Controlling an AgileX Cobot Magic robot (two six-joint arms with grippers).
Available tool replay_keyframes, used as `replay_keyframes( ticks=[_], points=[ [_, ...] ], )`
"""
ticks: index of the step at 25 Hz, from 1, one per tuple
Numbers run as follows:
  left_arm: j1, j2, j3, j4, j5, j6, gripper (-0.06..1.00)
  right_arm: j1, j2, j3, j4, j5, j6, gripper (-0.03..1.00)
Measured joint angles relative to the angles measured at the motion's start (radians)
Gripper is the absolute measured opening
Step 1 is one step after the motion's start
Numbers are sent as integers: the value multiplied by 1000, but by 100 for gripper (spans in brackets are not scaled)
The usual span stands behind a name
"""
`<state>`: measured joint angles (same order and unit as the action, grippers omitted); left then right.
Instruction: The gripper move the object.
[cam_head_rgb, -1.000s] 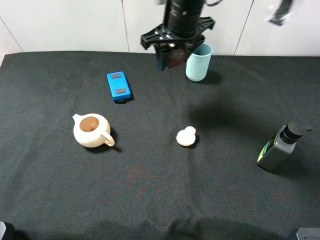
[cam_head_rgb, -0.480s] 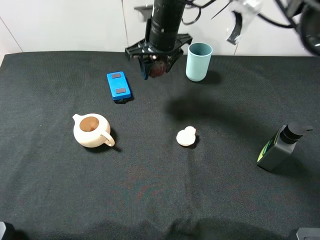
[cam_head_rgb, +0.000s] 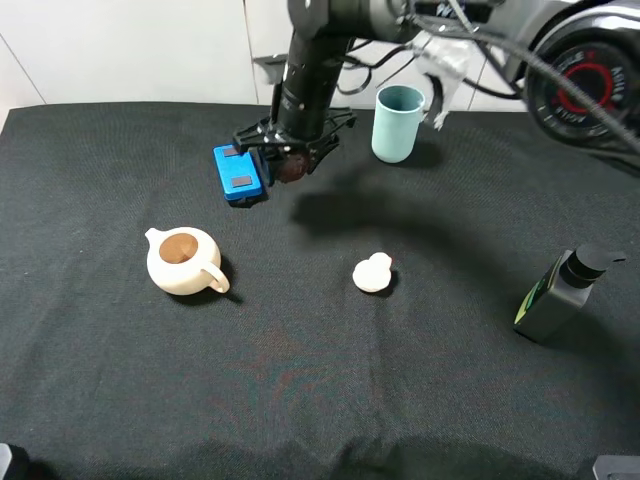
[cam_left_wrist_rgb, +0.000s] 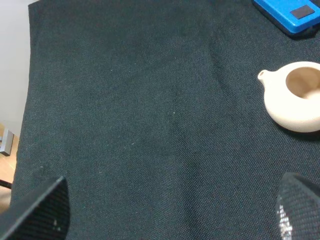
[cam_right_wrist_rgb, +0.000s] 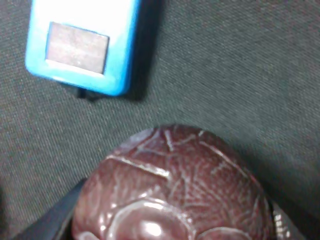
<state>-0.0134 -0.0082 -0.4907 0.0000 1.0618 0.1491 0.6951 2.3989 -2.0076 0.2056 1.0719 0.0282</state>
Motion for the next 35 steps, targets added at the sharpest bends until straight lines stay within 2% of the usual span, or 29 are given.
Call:
replay_keyframes(
  ticks=[8, 13, 22, 35],
  points=[
    [0, 0, 0, 0, 0, 0, 88, 14, 40, 0, -14, -85, -5, 44],
    [0, 0, 0, 0, 0, 0, 88, 14, 64, 0, -80, -108, -18, 44],
    [0, 0, 0, 0, 0, 0, 88, 14, 67, 0, -169, -117, -21, 44],
    [0, 0, 0, 0, 0, 0, 88, 14, 67, 0, -172, -109, -21, 44]
  ],
)
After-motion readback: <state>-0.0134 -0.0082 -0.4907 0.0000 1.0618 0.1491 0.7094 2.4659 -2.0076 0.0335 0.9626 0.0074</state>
